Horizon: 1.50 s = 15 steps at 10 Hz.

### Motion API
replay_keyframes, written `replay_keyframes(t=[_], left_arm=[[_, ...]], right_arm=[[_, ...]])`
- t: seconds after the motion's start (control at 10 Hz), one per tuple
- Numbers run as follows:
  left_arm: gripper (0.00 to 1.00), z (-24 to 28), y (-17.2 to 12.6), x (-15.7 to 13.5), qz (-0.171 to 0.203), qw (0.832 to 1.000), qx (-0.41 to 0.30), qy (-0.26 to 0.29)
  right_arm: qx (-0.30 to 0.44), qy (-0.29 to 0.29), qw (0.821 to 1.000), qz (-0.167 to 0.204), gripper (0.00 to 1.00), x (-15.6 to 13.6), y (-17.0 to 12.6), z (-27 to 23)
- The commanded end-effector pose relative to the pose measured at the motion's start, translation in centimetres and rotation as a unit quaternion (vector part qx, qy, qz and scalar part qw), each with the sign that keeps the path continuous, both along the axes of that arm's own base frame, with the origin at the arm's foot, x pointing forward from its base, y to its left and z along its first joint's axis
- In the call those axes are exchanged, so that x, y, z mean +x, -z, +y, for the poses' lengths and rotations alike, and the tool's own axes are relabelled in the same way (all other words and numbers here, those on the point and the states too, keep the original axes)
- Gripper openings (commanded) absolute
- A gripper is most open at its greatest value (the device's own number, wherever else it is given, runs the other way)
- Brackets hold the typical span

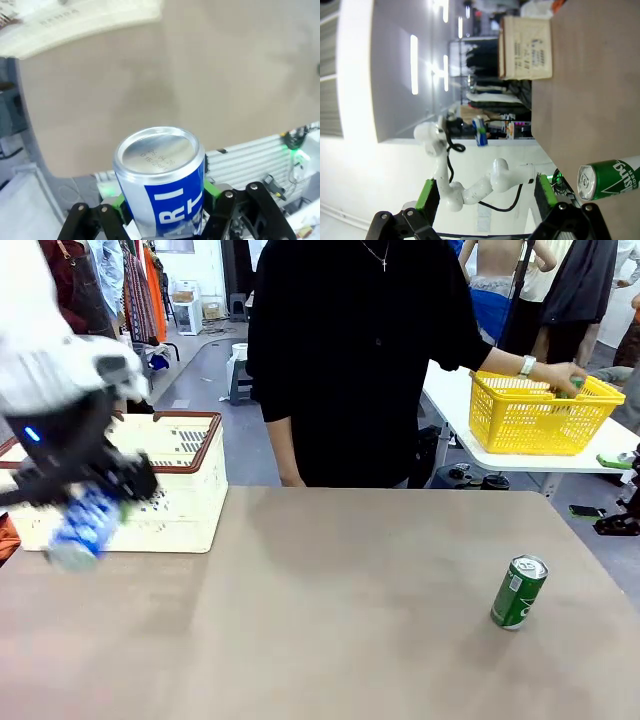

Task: Place the drinks into the Shopping basket.
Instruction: Pick up one drink and place it into the Shopping basket.

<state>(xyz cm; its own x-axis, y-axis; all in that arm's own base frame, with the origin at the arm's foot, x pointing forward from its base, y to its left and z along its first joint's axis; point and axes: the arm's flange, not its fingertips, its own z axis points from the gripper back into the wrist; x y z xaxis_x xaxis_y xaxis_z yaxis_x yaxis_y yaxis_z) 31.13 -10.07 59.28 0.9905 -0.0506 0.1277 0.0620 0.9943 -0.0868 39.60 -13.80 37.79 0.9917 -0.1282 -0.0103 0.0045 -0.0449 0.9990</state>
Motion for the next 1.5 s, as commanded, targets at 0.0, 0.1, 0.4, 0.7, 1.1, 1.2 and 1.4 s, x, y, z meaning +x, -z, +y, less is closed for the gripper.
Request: replay_keyframes(t=[0.0,0.1,0.4,0.7,1.1,1.2,1.4], left_arm=[[0.0,2.5,-3.4,7.8,-0.016,0.999,0.039,0.019],[0.0,5.2,-4.0,11.1,-0.002,0.999,0.031,0.043],[0.0,11.4,-4.1,16.6,-0.036,0.999,-0.006,-0.007],[0.0,11.0,-2.8,17.0,-0.022,1.0,0.018,0.0],[0.0,12.3,-2.0,22.4,-0.026,0.999,-0.006,-0.028],[0.0,13.4,-1.3,24.7,-0.022,0.999,-0.014,-0.029],[0.0,14.6,1.0,28.2,-0.016,1.0,-0.021,0.006]], right_arm=[[-0.003,-0.007,1.0,0.003,1.0,0.0,-0.5,-0.2],[-0.003,-0.007,1.0,0.003,1.0,0.0,-0.5,-0.2],[-0.003,-0.007,1.0,0.003,1.0,0.0,-0.5,-0.2],[-0.003,-0.007,1.0,0.003,1.0,0.0,-0.5,-0.2],[-0.003,-0.007,1.0,0.003,1.0,0.0,-0.5,-0.2],[-0.003,-0.007,1.0,0.003,1.0,0.0,-0.5,-0.2],[-0.003,-0.007,1.0,0.003,1.0,0.0,-0.5,-0.2]])
